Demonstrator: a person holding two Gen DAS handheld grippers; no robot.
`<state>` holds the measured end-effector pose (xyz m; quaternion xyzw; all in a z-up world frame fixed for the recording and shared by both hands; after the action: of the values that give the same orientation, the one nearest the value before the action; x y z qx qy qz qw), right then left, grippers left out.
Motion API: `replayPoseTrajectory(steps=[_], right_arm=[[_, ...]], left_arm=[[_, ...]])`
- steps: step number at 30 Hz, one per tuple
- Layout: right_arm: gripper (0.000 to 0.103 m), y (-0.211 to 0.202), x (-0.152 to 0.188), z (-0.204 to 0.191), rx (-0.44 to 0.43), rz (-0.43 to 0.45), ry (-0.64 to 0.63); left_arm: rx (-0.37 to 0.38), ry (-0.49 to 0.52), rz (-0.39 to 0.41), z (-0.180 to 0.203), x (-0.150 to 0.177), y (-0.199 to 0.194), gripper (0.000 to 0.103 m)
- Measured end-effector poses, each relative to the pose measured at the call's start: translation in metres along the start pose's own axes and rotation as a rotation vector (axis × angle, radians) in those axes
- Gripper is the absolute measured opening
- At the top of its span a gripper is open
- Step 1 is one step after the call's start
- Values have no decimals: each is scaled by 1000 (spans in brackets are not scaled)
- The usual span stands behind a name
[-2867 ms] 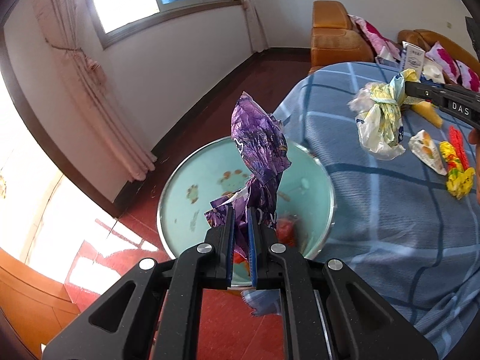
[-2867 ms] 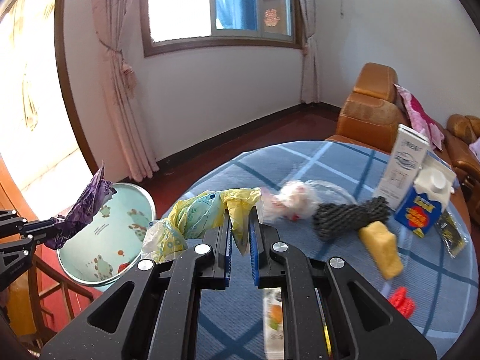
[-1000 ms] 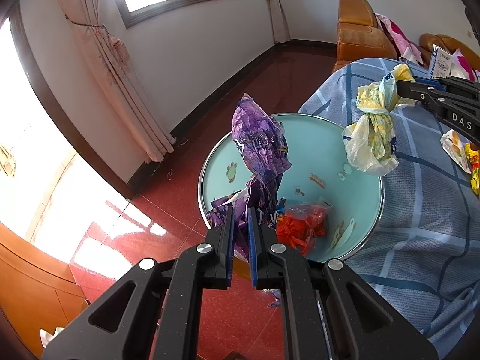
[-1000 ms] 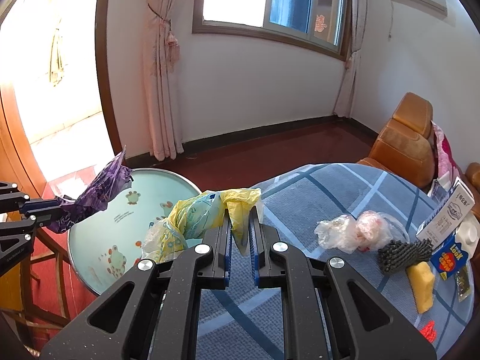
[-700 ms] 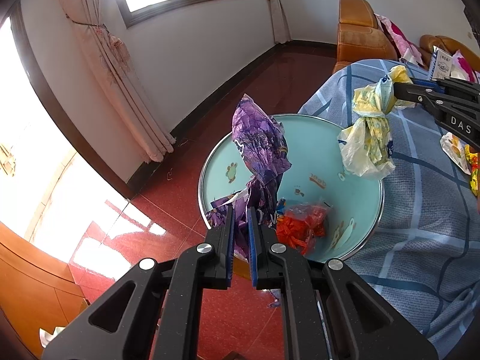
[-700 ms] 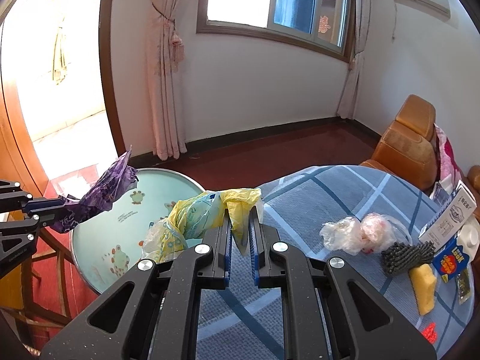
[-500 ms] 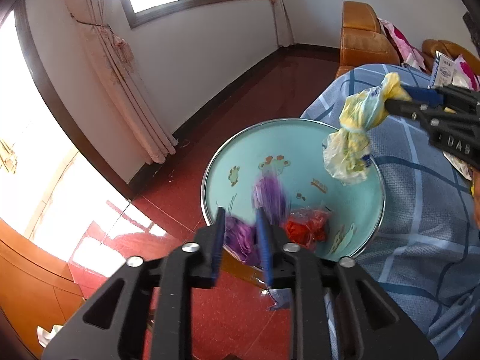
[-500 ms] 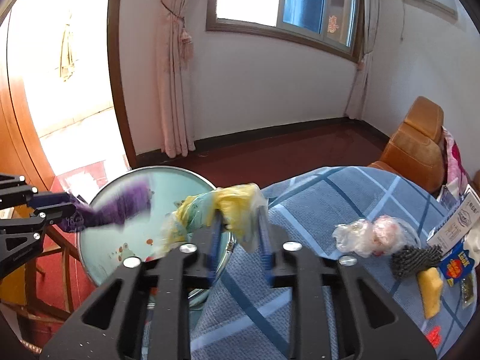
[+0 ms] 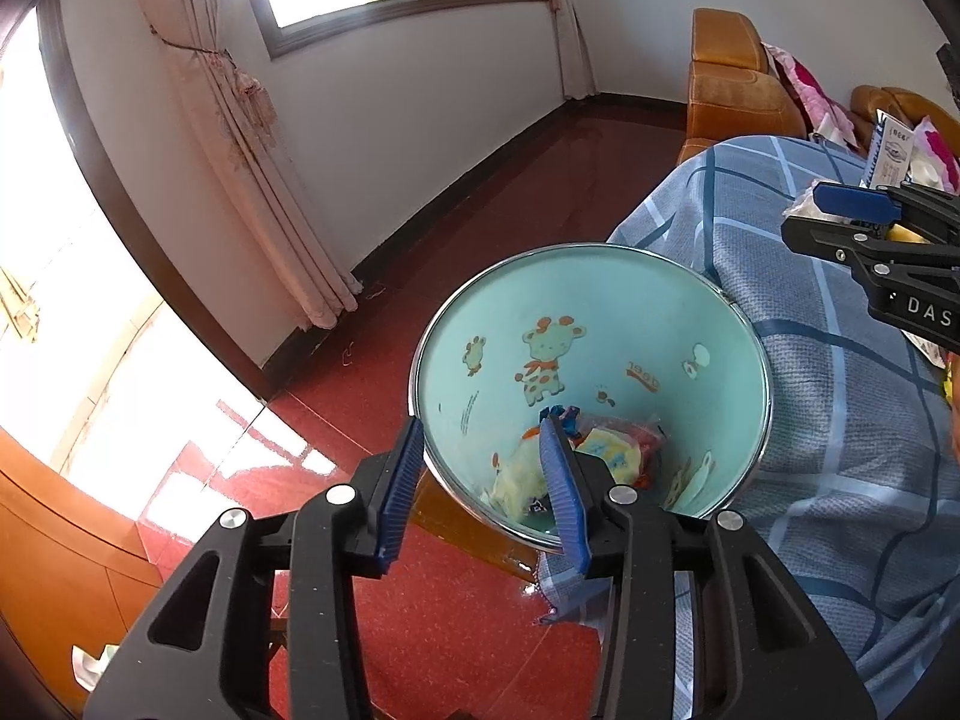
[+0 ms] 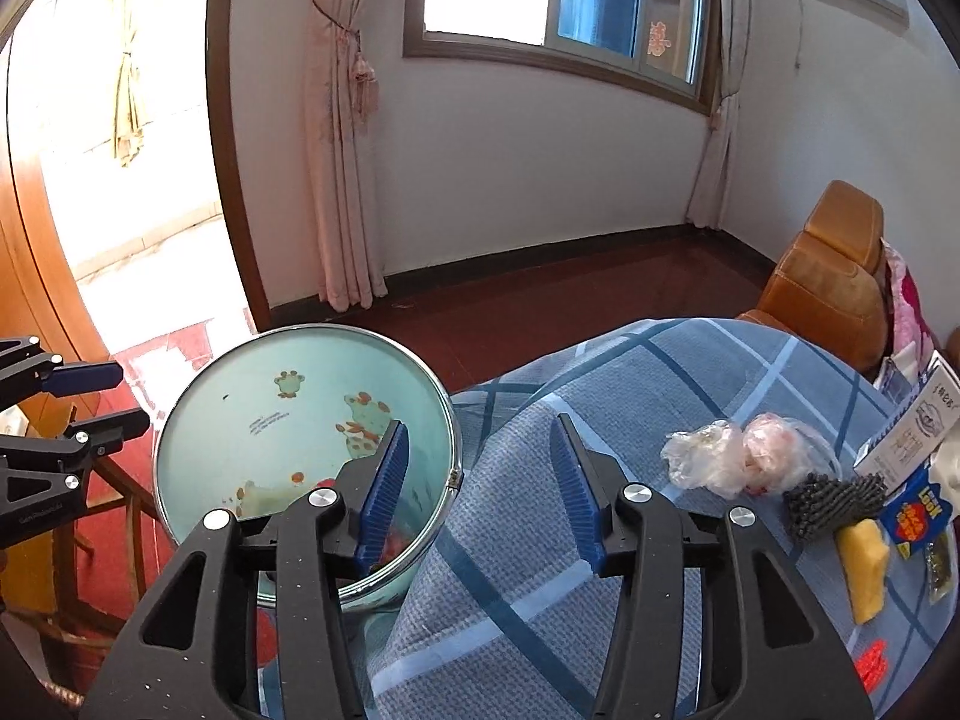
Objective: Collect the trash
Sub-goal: 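Open both tools to drop the wrapper and bag into the bin, then move both tools back over the table toward the remaining trash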
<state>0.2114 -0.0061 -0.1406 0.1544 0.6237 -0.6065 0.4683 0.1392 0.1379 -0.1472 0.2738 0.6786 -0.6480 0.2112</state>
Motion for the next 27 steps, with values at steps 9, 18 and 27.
replayPoseTrajectory(steps=[9, 18, 27], right_arm=[[51, -2, 0, 0, 1, 1, -1], [52, -7, 0, 3, 11, 3, 3], [55, -48, 5, 40, 62, 28, 48]], left_arm=[[-1, 1, -1, 0, 1, 0, 40], [2, -4, -2, 1, 1, 0, 40], [59, 21, 9, 33, -1, -4, 46]])
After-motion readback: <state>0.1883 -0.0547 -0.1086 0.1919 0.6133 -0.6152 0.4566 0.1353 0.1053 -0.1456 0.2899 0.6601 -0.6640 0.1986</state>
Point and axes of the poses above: each gripper's, at about its wrist camera, not at the fingertips, and y roughly the way its jaws point, z to its right, x to its underside, the point moved 9 cm from there along y, roughly the way its jaws point, and after that the axes turned 9 degrees about x, right-handed, at the moved point
